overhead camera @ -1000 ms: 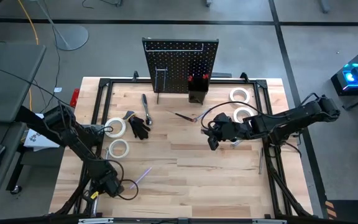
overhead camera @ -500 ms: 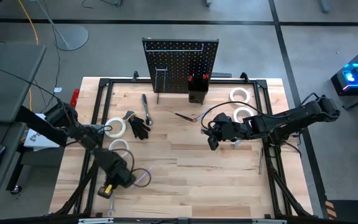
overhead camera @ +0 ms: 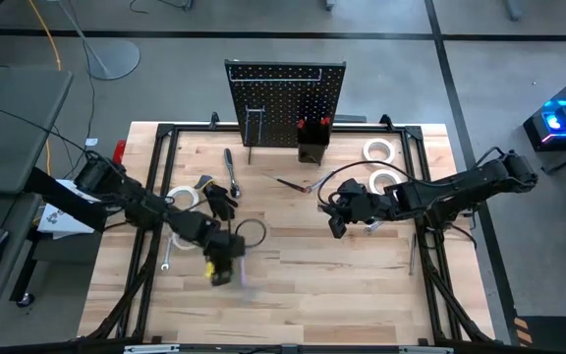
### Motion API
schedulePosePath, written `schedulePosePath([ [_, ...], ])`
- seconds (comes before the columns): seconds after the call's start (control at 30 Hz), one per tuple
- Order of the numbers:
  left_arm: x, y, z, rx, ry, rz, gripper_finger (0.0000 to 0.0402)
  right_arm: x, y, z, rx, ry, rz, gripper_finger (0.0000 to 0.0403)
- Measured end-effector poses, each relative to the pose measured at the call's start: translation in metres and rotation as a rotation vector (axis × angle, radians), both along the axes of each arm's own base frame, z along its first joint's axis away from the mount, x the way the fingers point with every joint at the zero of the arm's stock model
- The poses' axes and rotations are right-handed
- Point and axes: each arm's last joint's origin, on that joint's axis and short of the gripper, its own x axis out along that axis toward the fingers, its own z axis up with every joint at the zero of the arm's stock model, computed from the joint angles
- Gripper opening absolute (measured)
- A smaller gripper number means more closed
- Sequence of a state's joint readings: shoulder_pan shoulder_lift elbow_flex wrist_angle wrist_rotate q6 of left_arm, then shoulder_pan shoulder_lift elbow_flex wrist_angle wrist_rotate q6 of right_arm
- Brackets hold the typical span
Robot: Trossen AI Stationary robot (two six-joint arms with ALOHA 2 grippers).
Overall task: Hang tools onto peg board
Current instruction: Hang the wrench onto the peg board
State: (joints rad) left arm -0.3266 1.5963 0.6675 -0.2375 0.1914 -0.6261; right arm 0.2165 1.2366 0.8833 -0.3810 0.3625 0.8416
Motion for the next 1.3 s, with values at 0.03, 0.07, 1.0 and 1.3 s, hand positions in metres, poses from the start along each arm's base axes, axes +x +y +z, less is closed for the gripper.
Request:
schedulePosePath([
  [0.03,0.004,0.005,0.001,0.0,-0.024,0.056,0.0,0.0,0.0,0.0,-0.004,0.002,0.003,0.0],
  [0.07,0.008,0.009,0.002,0.001,-0.045,0.112,0.0,0.0,0.0,0.0,-0.004,0.002,0.004,0.0],
  [1.0,0.058,0.045,-0.014,-0.177,-0.314,0.593,0.0,0.041,0.01,-0.04,0.156,0.044,0.164,0.0112],
  [1.3,0.054,0.048,0.026,-0.122,-0.492,0.444,0.0,0.044,0.009,-0.033,0.126,-0.03,0.137,0.0171],
])
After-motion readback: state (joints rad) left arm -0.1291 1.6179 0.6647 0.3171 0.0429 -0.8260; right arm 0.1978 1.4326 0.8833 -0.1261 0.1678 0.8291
